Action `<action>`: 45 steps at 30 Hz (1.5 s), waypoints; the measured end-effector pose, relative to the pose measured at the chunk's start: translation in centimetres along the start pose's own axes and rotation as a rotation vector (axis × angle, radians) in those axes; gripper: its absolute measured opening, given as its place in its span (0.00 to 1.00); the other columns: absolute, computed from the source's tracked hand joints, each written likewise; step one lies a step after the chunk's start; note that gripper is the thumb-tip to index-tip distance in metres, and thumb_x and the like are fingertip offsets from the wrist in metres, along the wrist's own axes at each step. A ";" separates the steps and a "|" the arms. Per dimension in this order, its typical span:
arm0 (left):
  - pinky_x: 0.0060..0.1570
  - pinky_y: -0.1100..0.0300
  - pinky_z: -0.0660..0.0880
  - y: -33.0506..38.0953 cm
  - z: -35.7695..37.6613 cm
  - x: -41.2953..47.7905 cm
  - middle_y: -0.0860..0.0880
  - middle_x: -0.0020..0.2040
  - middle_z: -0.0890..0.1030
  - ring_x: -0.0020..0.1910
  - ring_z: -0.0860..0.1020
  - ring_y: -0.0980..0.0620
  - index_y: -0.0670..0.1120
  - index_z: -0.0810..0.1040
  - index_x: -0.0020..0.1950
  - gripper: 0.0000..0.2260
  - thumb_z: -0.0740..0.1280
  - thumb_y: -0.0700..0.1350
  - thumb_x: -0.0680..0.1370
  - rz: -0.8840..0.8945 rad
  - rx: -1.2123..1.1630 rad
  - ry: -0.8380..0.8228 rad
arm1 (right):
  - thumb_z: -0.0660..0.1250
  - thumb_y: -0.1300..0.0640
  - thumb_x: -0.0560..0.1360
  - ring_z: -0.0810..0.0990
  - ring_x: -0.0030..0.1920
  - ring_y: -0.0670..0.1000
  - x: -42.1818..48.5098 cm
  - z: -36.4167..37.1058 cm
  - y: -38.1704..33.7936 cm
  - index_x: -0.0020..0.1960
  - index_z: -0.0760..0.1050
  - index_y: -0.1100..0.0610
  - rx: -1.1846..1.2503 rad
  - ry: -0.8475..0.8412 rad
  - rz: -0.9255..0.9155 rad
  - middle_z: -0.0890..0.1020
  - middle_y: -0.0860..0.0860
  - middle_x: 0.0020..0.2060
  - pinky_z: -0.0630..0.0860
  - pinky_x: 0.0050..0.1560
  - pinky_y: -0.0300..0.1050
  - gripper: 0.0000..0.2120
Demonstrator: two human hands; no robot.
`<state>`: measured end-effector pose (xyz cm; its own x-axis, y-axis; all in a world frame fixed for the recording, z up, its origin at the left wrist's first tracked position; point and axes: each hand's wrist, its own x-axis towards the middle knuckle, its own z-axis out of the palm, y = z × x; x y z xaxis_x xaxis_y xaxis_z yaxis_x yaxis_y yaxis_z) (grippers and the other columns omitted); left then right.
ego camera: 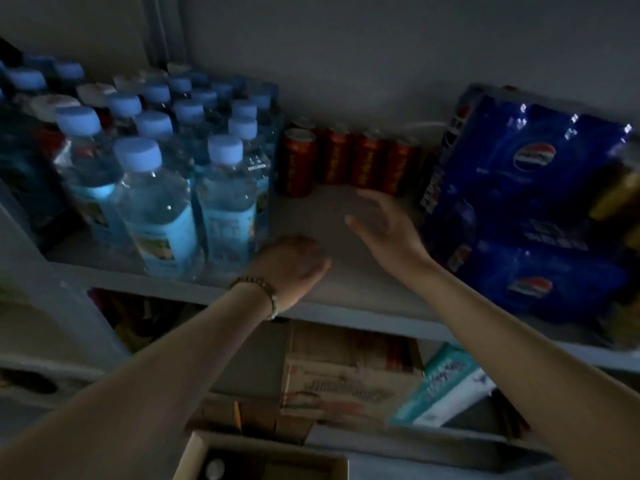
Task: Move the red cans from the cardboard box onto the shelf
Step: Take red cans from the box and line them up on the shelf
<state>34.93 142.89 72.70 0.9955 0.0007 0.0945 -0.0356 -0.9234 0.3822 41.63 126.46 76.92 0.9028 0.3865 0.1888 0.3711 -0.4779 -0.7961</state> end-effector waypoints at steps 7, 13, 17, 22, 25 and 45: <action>0.69 0.50 0.61 0.9 3.6 -8.7 0.46 0.69 0.69 0.69 0.65 0.46 0.47 0.67 0.69 0.25 0.55 0.58 0.76 0.248 0.043 0.334 | 0.63 0.45 0.74 0.60 0.69 0.36 -15.1 1.8 4.9 0.67 0.69 0.48 -0.342 0.041 -0.175 0.66 0.40 0.66 0.60 0.74 0.44 0.22; 0.69 0.45 0.63 -4.2 15.6 -18.8 0.46 0.71 0.68 0.70 0.64 0.47 0.49 0.62 0.71 0.24 0.55 0.56 0.77 0.281 0.028 0.087 | 0.59 0.45 0.75 0.62 0.73 0.46 -23.7 9.6 10.9 0.69 0.66 0.47 -0.337 -0.140 -0.144 0.67 0.46 0.71 0.61 0.72 0.48 0.23; 0.69 0.49 0.62 -9.2 24.4 -23.0 0.51 0.73 0.63 0.72 0.63 0.48 0.53 0.59 0.74 0.30 0.47 0.63 0.74 0.007 0.022 -0.221 | 0.65 0.48 0.76 0.64 0.70 0.41 -27.8 16.5 18.6 0.69 0.67 0.46 -0.232 -0.290 0.140 0.65 0.41 0.71 0.65 0.68 0.41 0.22; 0.70 0.53 0.61 -14.2 34.6 -26.3 0.53 0.74 0.59 0.72 0.59 0.51 0.52 0.54 0.75 0.29 0.54 0.61 0.77 -0.210 0.012 -0.439 | 0.66 0.48 0.76 0.75 0.61 0.50 -30.9 24.8 28.8 0.71 0.63 0.47 -0.229 -0.486 0.466 0.62 0.44 0.72 0.69 0.59 0.37 0.26; 0.70 0.52 0.60 -16.7 40.9 -28.2 0.53 0.74 0.59 0.72 0.59 0.51 0.53 0.56 0.74 0.27 0.57 0.59 0.77 -0.303 -0.011 -0.475 | 0.68 0.48 0.75 0.71 0.65 0.51 -32.5 29.9 34.3 0.72 0.63 0.48 -0.150 -0.497 0.599 0.64 0.47 0.72 0.68 0.59 0.39 0.28; 0.72 0.50 0.41 -27.8 64.4 -28.9 0.54 0.77 0.49 0.76 0.43 0.49 0.58 0.45 0.75 0.43 0.33 0.66 0.59 -0.195 0.089 -0.707 | 0.73 0.56 0.69 0.73 0.63 0.51 -35.6 51.3 55.5 0.66 0.69 0.50 -0.022 -0.553 0.641 0.73 0.51 0.64 0.72 0.61 0.43 0.28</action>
<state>12.77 143.78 0.15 0.8026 -0.0516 -0.5943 0.1252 -0.9595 0.2524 18.93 126.66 -3.46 0.7058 0.3626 -0.6086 -0.1672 -0.7495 -0.6405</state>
